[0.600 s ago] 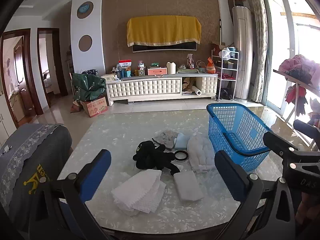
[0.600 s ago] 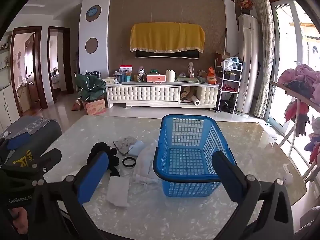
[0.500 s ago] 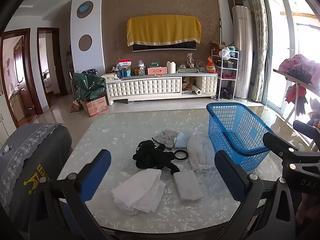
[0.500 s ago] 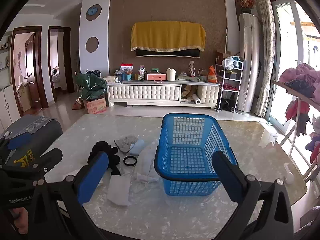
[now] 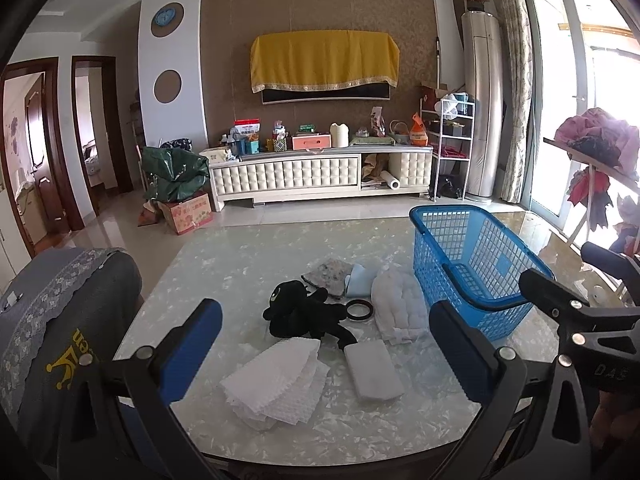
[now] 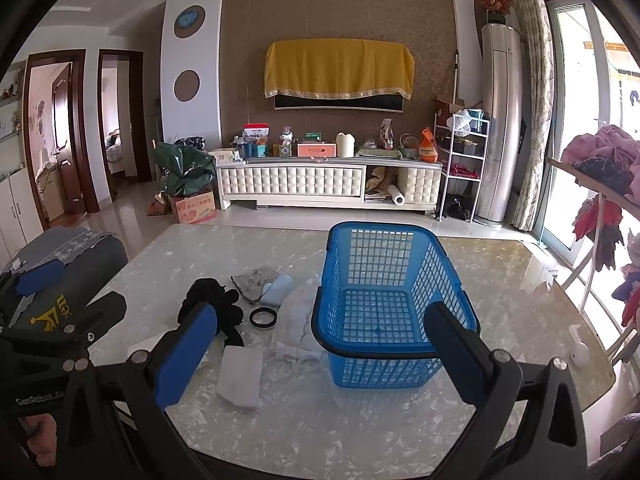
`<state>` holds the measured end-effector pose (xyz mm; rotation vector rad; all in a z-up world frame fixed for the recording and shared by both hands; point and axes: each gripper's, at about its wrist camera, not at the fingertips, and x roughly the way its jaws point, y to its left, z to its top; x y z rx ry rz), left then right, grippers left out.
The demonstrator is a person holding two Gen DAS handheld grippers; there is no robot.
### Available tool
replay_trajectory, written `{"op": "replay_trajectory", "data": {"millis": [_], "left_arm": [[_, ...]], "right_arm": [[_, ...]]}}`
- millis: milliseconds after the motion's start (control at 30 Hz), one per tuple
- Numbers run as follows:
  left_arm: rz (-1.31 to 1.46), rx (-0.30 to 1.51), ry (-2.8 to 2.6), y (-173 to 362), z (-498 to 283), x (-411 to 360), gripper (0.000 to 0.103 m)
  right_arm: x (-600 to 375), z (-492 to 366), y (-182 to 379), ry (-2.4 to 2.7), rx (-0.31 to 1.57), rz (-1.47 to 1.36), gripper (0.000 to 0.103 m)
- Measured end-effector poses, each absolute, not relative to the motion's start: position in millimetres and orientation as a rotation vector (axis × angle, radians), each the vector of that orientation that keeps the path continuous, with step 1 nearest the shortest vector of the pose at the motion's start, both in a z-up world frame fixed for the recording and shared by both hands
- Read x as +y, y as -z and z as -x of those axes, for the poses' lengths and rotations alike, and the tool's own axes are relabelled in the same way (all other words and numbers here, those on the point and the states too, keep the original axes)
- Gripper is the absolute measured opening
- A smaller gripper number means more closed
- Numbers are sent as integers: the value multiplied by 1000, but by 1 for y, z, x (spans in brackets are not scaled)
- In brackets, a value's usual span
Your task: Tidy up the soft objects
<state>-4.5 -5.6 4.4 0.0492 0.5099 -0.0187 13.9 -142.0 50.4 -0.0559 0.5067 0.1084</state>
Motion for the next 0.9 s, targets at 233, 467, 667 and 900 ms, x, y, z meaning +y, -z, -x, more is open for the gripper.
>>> {"op": "replay_trajectory", "data": {"millis": [233, 467, 667, 900], "left_arm": [[-46, 526, 19, -3, 3, -5, 103], [-43, 529, 23, -4, 4, -6, 103], [-37, 537, 24, -3, 4, -7, 103], [-37, 547, 23, -2, 3, -6, 103]], "right_arm": [[-142, -14, -51, -115, 512, 56, 103], [-140, -13, -51, -121, 514, 58, 103], [-140, -12, -49, -126, 516, 57, 103], [-140, -13, -48, -124, 527, 55, 103]]}}
